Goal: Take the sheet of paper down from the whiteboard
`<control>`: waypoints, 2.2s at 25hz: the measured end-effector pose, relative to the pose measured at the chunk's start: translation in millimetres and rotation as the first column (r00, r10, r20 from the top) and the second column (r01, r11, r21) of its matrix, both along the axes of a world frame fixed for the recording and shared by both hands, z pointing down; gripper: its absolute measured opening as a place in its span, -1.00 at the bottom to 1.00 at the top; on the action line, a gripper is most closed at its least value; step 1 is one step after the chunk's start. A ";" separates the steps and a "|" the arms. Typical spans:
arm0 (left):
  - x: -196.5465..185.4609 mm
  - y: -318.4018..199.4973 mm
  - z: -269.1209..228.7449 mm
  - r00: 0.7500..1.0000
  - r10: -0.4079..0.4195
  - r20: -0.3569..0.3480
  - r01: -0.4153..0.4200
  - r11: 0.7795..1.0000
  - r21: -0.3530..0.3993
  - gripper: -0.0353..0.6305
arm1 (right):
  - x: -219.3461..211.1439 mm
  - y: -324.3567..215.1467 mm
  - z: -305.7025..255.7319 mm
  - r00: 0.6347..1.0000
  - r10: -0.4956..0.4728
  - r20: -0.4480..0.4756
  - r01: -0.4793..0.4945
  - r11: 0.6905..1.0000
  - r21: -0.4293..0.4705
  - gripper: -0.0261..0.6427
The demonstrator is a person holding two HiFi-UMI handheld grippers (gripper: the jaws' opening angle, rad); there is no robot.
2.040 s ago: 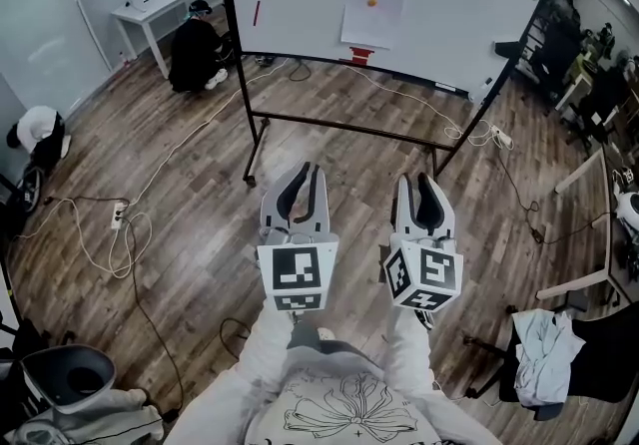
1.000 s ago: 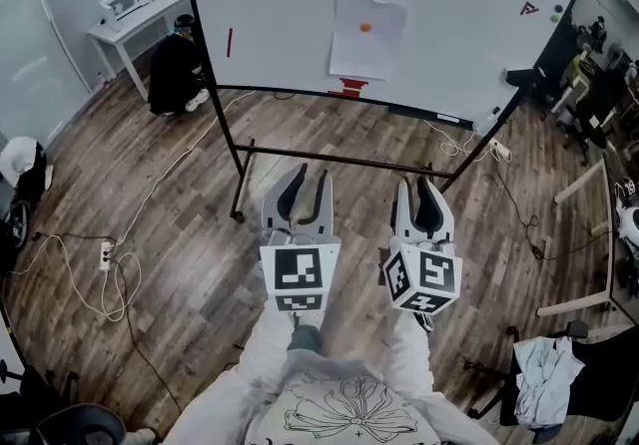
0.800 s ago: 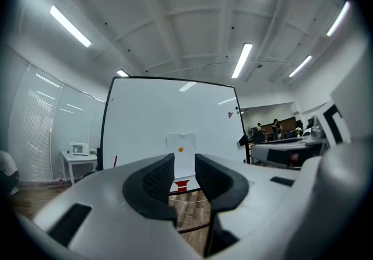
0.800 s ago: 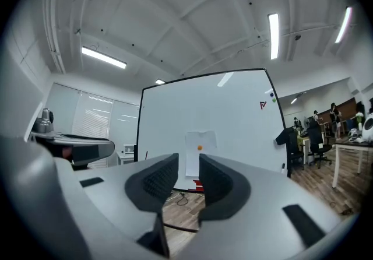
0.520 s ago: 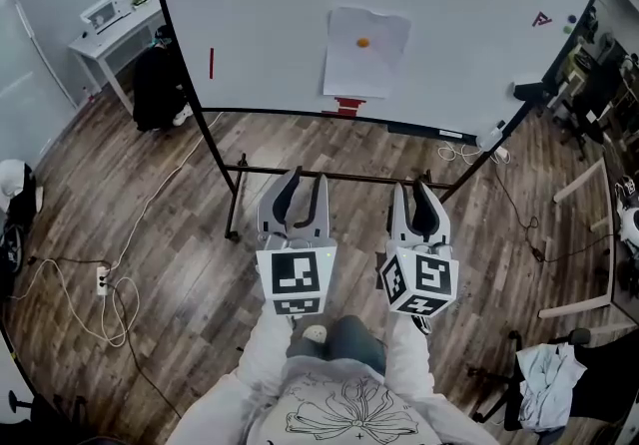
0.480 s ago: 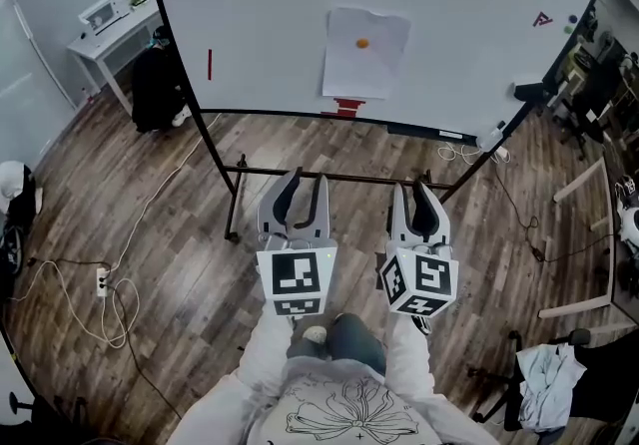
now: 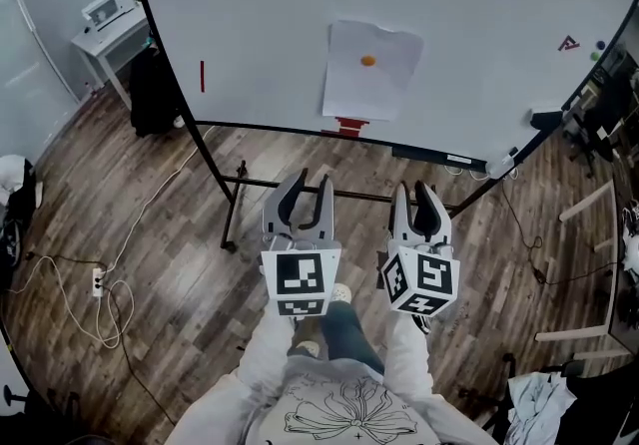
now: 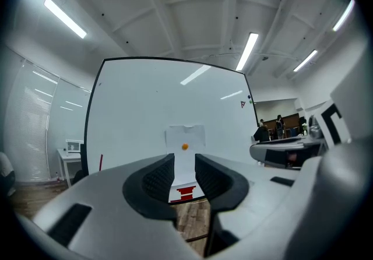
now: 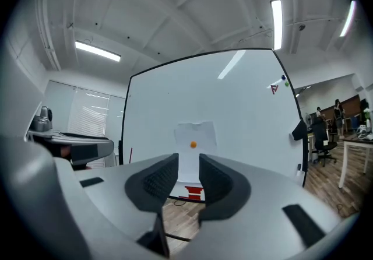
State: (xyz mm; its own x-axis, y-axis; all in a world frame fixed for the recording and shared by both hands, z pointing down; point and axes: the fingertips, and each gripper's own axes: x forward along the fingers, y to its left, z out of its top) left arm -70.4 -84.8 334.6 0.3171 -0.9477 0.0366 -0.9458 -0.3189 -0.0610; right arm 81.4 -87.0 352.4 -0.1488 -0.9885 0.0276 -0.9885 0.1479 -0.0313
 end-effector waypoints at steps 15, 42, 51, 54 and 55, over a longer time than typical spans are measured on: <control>56.7 -160.7 -16.5 0.997 -0.075 0.005 0.074 0.996 0.041 -0.61 | 69.9 -170.3 -19.8 0.998 -0.053 -0.019 0.054 0.998 0.042 -0.62; 97.7 -311.9 6.9 0.992 0.034 0.121 -0.033 0.999 -0.010 -0.45 | 77.9 -323.2 -9.9 0.989 -0.098 -0.112 0.099 0.995 0.003 -0.52; 111.1 -336.6 24.5 0.986 0.055 0.159 -0.049 0.998 -0.042 -0.41 | 68.1 -336.6 -5.5 0.986 -0.107 -0.130 0.107 0.994 -0.005 -0.54; 114.5 -342.5 28.4 0.985 0.057 0.162 -0.050 0.997 -0.051 -0.41 | 65.3 -339.3 -2.2 0.986 -0.105 -0.133 0.105 0.994 -0.009 -0.56; 115.4 -344.4 29.7 0.985 0.056 0.164 -0.048 0.997 -0.054 -0.41 | 65.1 -339.9 -1.1 0.986 -0.104 -0.132 0.104 0.995 -0.011 -0.57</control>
